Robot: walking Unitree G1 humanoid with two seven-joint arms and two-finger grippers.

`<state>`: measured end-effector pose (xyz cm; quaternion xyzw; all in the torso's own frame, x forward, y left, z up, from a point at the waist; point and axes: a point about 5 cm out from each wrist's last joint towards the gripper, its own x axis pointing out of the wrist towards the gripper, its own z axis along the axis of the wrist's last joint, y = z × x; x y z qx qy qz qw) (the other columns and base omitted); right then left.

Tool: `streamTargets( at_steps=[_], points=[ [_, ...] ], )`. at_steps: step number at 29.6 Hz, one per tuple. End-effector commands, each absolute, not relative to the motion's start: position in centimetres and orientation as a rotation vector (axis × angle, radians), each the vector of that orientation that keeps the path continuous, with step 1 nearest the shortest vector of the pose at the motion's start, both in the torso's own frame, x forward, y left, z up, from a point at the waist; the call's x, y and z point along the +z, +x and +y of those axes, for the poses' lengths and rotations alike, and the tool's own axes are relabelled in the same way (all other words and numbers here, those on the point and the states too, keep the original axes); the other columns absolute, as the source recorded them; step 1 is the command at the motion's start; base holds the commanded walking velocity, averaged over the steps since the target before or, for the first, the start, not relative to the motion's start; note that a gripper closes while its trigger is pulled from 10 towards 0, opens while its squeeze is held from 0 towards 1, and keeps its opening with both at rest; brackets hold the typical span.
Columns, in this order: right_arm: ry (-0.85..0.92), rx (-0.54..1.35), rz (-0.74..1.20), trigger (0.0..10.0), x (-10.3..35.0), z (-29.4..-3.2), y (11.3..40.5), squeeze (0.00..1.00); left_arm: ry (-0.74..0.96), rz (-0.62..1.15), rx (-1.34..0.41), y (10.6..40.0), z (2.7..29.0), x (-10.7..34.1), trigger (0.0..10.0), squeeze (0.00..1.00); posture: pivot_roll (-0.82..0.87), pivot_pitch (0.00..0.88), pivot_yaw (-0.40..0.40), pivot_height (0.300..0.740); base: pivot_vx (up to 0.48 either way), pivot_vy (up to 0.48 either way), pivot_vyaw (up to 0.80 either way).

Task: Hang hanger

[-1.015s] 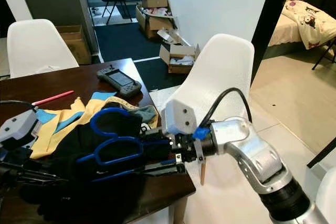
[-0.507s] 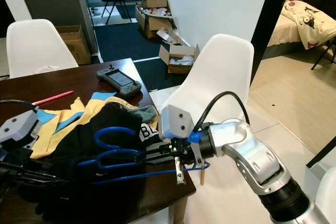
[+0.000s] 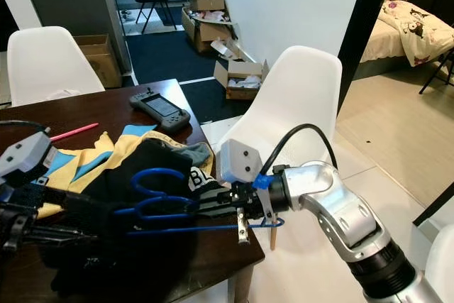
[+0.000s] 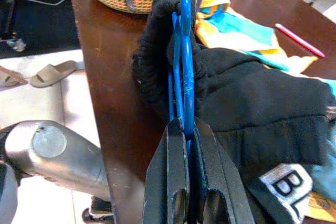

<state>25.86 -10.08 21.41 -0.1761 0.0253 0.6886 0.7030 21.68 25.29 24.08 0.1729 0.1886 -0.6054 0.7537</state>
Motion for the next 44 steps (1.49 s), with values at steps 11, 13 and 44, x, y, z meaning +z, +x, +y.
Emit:
streamTargets(
  at_steps=[11, 13, 44],
  points=[
    [-0.276, 1.318, -0.010, 0.0, 25.0, -18.1, 27.5, 0.00, 0.432, 0.340, -0.988, 21.6, 28.8, 24.3, 10.0, 0.50, 0.06, 0.000, -0.040, 0.740, 0.000, 0.000, 0.00],
    [-0.231, 1.288, -0.029, 0.0, 25.2, -18.5, 27.4, 0.00, 0.431, 0.253, -0.851, 22.4, 29.0, 24.6, 10.0, 0.00, 0.06, 0.000, -0.039, 0.740, 0.000, 0.000, 0.00],
    [-0.358, 1.286, 0.390, 0.0, 23.1, -24.9, 23.8, 0.00, 0.358, 0.080, -0.371, 25.1, 23.8, 21.1, 10.0, 0.00, 0.09, 0.000, -0.046, 0.740, 0.000, 0.000, 0.00]
  ],
)
